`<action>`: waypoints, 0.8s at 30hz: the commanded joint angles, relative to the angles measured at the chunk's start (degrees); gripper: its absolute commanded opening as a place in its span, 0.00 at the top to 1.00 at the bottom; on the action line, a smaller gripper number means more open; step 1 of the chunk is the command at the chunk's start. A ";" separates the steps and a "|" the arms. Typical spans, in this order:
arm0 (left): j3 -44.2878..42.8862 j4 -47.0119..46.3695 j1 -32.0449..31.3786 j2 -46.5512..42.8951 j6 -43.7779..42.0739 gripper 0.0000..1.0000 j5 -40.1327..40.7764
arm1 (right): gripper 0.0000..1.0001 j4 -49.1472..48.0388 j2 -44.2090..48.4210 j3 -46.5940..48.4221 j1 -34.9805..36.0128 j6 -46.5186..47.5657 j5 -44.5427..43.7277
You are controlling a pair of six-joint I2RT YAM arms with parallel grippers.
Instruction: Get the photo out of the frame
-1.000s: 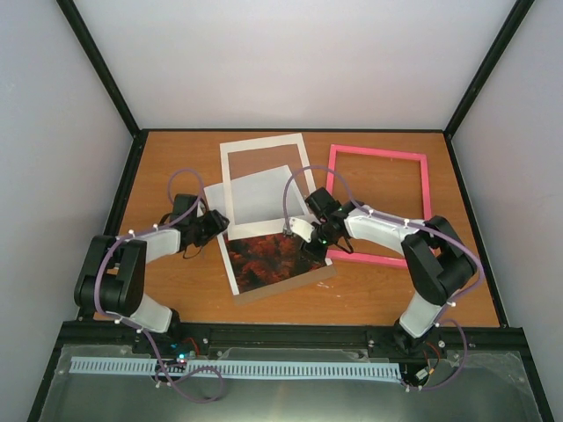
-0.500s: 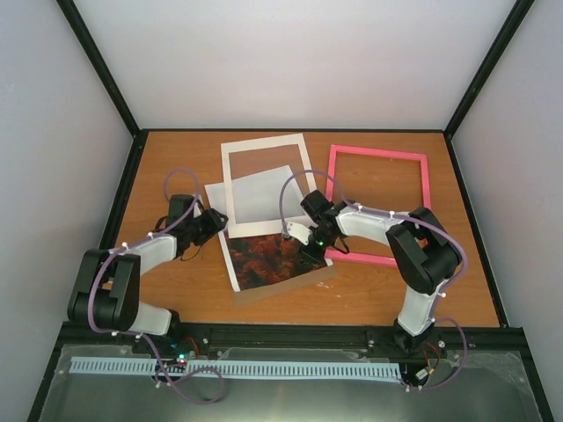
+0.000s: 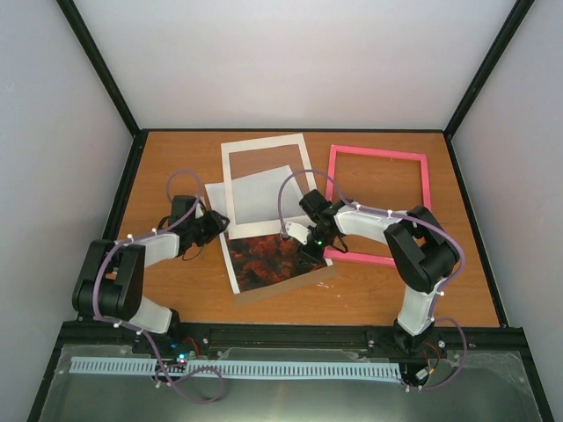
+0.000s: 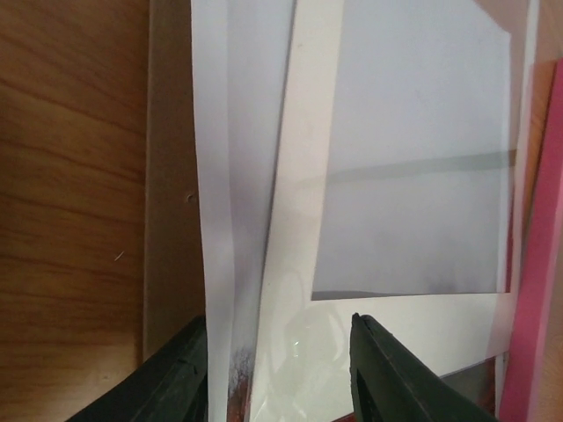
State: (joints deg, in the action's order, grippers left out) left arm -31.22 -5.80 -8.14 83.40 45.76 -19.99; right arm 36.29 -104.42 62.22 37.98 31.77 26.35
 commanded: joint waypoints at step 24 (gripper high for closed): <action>1.31 -14.12 2.42 4.23 4.52 0.86 -0.82 | 0.53 2.38 -3.15 0.25 0.87 0.34 -0.80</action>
State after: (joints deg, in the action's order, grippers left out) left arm -29.19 -15.49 -6.31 86.39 49.06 -21.02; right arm 36.71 -104.99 62.78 38.02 31.92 26.46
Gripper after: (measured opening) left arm 0.164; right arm 0.472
